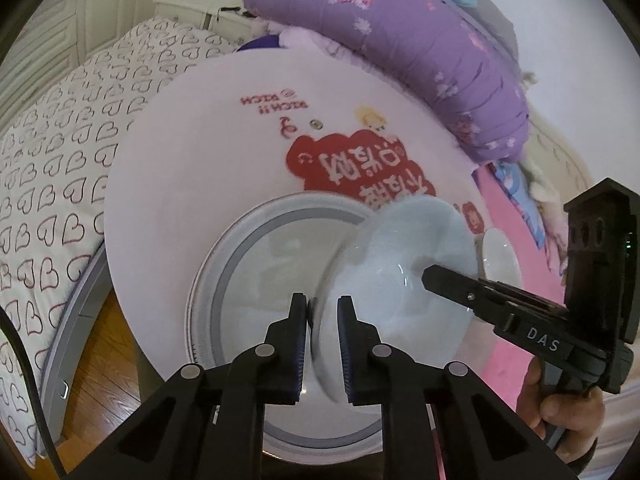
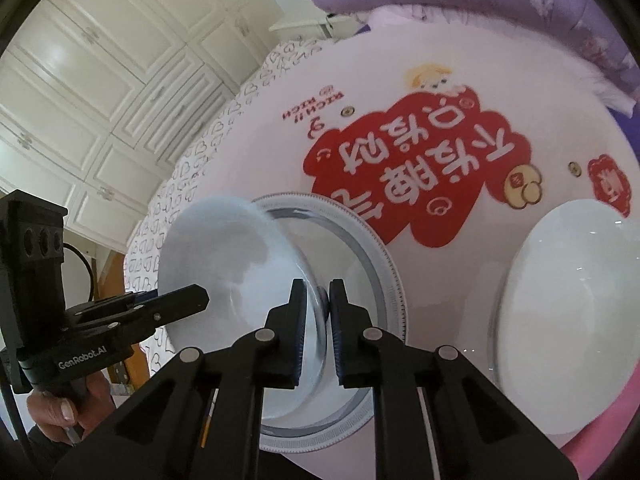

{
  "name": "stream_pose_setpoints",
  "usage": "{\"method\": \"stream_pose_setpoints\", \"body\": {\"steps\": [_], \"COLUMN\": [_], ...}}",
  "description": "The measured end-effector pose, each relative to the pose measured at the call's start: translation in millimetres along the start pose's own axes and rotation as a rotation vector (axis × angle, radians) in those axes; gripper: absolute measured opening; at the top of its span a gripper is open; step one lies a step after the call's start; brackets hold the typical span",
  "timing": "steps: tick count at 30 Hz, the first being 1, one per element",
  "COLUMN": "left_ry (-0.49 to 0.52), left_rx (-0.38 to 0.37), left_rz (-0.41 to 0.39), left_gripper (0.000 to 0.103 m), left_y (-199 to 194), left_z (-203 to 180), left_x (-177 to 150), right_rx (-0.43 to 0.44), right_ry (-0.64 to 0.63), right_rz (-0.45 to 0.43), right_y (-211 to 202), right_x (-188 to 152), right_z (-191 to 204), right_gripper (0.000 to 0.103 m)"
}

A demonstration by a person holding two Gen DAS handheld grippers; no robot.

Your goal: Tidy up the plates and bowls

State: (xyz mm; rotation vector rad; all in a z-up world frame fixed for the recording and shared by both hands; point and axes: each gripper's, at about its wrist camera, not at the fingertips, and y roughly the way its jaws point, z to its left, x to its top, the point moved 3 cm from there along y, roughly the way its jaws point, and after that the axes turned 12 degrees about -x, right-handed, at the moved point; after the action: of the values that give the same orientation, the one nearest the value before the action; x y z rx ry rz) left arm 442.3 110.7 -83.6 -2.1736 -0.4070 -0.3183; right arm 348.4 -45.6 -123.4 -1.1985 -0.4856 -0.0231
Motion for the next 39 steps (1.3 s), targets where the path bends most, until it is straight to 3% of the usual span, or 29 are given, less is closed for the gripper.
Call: {"method": "stream_pose_setpoints", "body": {"steps": [13,23,31,39], "left_ry": [0.033,0.125,0.122,0.112], "left_rx": [-0.053,-0.149,-0.162,-0.133], "left_rz": [0.015,0.063,0.175,0.229], "left_gripper": [0.008,0.009,0.009,0.009], "left_y": [8.7,22.6,87.1,135.1], "left_z": [-39.9,-114.3,-147.9,-150.6], "left_x": [15.0,39.9,51.6,51.9], "right_rx": [-0.036,-0.121,-0.186,-0.189], "right_ry": [0.060,0.148,0.232,0.259], "right_rz": [-0.070,-0.131,-0.075,-0.015], "right_y": [-44.8,-109.3,-102.2,-81.7], "right_x": [10.0,10.1,-2.0,-9.6], "right_z": [-33.6,-91.1,-141.3,-164.5], "right_gripper": [0.012,0.012,0.012,0.012]}}
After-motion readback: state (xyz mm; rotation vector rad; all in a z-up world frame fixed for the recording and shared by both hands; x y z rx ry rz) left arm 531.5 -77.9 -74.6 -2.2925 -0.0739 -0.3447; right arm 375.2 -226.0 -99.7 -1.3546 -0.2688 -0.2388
